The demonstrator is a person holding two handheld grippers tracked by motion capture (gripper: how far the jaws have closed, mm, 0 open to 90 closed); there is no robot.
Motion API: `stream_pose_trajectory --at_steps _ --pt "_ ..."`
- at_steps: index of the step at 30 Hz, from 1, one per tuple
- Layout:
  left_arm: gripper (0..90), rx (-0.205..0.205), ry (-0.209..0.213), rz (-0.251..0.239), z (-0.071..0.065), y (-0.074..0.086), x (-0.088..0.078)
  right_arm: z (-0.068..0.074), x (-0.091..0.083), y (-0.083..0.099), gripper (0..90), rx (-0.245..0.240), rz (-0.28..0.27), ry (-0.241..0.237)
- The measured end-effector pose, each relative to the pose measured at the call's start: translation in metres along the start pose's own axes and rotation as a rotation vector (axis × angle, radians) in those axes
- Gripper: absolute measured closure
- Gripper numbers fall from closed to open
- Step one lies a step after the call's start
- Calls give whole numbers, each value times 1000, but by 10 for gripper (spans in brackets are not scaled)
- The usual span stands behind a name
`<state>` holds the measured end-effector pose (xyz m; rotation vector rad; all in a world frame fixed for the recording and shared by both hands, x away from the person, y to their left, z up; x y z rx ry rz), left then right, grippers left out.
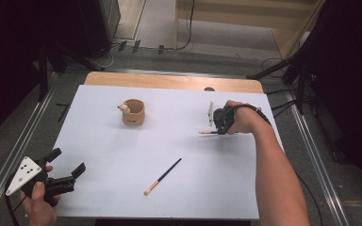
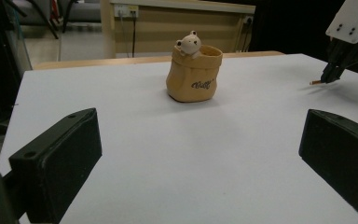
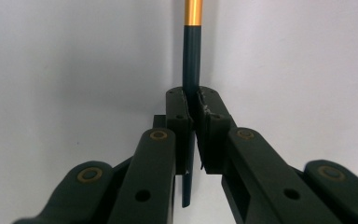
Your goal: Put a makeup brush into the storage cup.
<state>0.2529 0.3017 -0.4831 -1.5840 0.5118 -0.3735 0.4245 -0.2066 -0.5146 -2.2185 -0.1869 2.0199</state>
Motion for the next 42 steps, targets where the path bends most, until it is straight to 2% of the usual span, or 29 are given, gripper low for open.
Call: stream_pose_trajectory --at_steps 1,3,4,5,7,8,9,10,11,12,13,15,17,18,19,20,21,22,23,24,25,31,32,33,35,36,37,38,42 --pt "0 0 -1 -2 0 0 0 -1 -7 -2 853 27 -46 21" --pt "0 0 0 -3 0 0 1 0 -10 -3 853 37 -66 28" --pt "0 0 0 -3 -1 0 1 0 -15 -6 853 46 -105 40" --pt "0 0 1 -3 -1 0 2 0 -15 -6 853 46 -105 40" --pt "0 4 5 0 -2 0 4 1 -23 -12 852 73 -177 63" --pt "0 4 5 0 -2 0 4 1 -23 -12 852 73 -177 63" --pt "0 2 11 2 -5 1 7 0 -27 -18 852 89 -236 81" --pt "0 2 11 2 -5 1 7 0 -29 -20 852 103 -262 90" --pt "0 9 16 8 -5 1 8 0 -29 -20 852 103 -262 90" --pt "0 9 21 8 -6 1 10 -1 -32 -24 852 110 -331 106" --pt "0 5 24 8 -8 0 11 0 -33 -25 852 120 -356 109" --pt "0 -3 29 4 -9 -1 13 0 -34 -26 851 126 -368 113" --pt "0 -7 23 13 -11 -2 15 0 -37 -27 852 157 -433 129" --pt "0 -6 23 15 -12 -2 17 0 -38 -28 852 157 -455 134" --pt "0 -6 23 15 -12 -2 17 0 -38 -28 852 157 -455 134" --pt "0 -2 18 21 -14 -3 19 -1 -44 -29 851 173 -515 160" --pt "0 8 30 23 -17 -7 23 -2 -47 -30 851 183 -546 176" --pt "0 8 30 23 -17 -7 23 -2 -47 -30 851 183 -546 176" --pt "0 12 30 25 -19 -10 26 -2 -52 -30 851 213 -609 193" --pt "0 15 50 22 -22 -16 32 -2 -54 -29 851 225 -626 202" --pt "0 15 50 22 -22 -16 32 -2 -54 -29 851 225 -626 202" --pt "0 14 99 33 -32 -31 58 -2 -62 -34 851 286 -758 241" --pt "0 14 105 34 -33 -32 61 -2 -62 -34 851 286 -758 241" --pt "0 19 116 41 -36 -35 68 -3 -64 -37 850 293 -785 250" --pt "0 27 137 45 -40 -39 78 -3 -64 -38 851 292 -795 258" --pt "0 32 146 47 -42 -42 83 -3 -64 -40 851 298 -831 265" --pt "0 38 153 48 -43 -44 88 -3 -64 -40 851 298 -831 265" --pt "0 43 161 50 -44 -46 92 -3 -65 -39 851 320 -852 276" --pt "0 60 181 56 -49 -54 108 -1 -67 -38 851 344 -887 287"
Point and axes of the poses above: each handheld gripper's, and its own axes: x roughly forward along the jaws, y roughly out of its underside, z roughly to its left, the point moved 5 cm from there along x, roughly forward along the jaws, and after that the axes turned 11 degrees about -z, right-handed, at the moved point
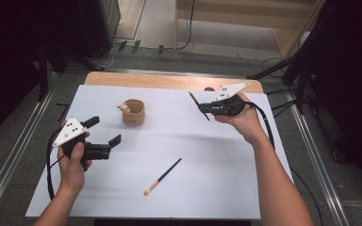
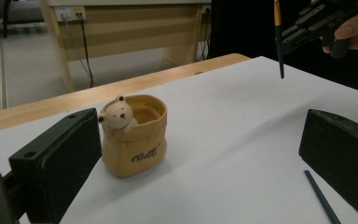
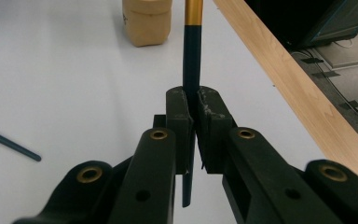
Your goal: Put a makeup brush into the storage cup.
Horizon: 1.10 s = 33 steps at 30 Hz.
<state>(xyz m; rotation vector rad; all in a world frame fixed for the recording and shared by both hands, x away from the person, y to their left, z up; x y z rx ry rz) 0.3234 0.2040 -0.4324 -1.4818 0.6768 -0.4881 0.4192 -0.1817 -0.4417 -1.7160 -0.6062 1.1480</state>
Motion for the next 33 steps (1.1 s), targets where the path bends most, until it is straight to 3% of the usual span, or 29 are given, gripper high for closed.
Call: stream_pose_trajectory --at_steps 4,9,18,26,33 --pt "0 -16 12 -11 -3 0 6 1 -1 -4 851 23 -43 26" --pt "0 -27 11 7 -6 13 3 1 2 -9 851 61 -101 54" --pt "0 -27 -16 7 -6 32 -20 1 12 -15 850 115 -201 96" --pt "0 -28 -46 -7 -3 44 -44 1 22 -18 851 134 -242 117" --pt "0 -74 -64 -31 3 53 -57 3 32 -21 850 152 -280 120"
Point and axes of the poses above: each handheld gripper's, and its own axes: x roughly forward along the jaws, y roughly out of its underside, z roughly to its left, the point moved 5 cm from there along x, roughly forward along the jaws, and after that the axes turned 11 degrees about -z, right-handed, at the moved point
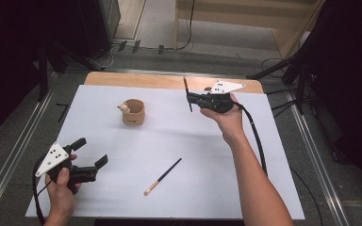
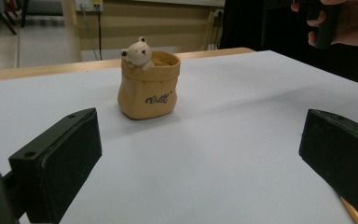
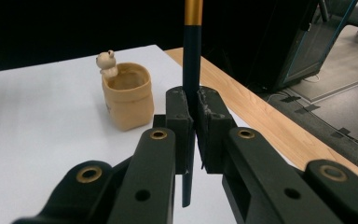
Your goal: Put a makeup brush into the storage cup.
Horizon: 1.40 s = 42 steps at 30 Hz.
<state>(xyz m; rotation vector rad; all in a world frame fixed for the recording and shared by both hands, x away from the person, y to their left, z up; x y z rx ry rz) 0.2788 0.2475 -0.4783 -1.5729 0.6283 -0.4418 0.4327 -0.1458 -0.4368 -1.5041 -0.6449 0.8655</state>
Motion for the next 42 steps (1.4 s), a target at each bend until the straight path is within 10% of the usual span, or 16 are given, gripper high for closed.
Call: stream_pose_trajectory --at_steps 42 --pt "0 -25 -6 -8 11 6 -7 45 118 -5 850 80 -167 -25"
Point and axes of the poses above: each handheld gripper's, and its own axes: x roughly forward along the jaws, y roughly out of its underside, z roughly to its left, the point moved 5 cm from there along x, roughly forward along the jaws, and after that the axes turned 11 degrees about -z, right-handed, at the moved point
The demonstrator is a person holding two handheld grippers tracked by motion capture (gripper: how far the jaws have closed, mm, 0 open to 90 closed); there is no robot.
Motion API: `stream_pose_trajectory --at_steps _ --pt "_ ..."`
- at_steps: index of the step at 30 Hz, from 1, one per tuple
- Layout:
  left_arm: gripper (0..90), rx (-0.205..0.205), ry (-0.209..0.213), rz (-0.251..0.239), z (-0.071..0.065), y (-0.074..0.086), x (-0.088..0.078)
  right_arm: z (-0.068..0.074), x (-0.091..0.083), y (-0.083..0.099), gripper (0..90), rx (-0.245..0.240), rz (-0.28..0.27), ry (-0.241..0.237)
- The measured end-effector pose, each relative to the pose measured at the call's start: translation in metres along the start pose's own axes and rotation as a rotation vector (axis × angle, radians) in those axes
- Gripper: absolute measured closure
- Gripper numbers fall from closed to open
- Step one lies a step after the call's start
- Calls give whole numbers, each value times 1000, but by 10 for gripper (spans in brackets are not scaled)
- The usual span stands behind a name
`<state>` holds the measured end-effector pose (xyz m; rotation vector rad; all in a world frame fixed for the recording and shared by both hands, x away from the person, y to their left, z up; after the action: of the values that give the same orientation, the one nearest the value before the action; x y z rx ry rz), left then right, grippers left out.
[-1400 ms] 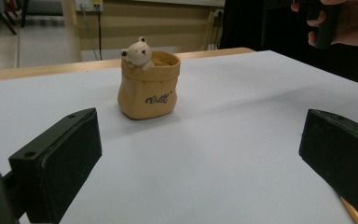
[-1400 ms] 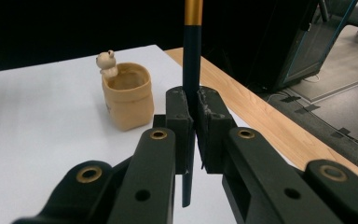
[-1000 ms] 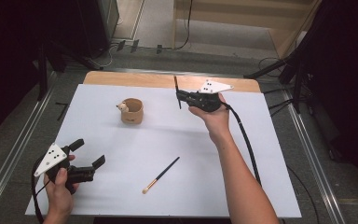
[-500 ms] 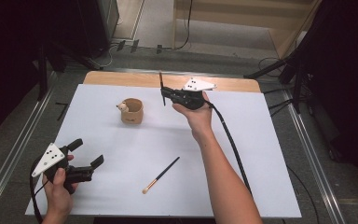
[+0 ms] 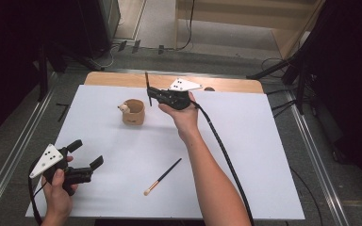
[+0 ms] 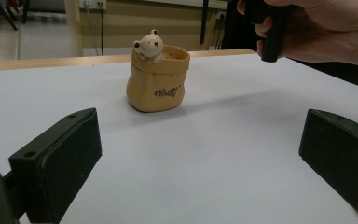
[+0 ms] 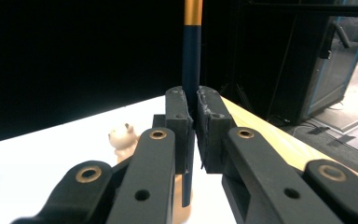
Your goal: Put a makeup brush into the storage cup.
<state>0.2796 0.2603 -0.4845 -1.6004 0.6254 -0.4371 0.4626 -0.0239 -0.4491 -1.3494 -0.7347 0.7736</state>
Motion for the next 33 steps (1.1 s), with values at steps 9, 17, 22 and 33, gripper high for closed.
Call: stream_pose_trajectory --at_steps 9,17,22,33 --pt "0 -1 3 2 1 1 0 12 18 4 850 22 -25 -21" --pt "0 -3 6 3 0 1 1 15 27 12 849 26 -14 -22" --pt "0 -5 6 3 1 1 1 16 30 20 849 30 -8 -18" --pt "0 -4 6 0 2 2 1 18 35 38 848 32 33 -21"
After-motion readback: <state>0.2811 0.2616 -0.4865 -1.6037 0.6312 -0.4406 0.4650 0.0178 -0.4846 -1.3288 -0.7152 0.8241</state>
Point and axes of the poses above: each handheld gripper's, and its own axes: x roughly forward along the jaws, y roughly out of its underside, z roughly to its left, the point moved 5 cm from there along x, roughly forward along the jaws, and after that the axes turned 11 degrees about -z, right-handed, at the moved point
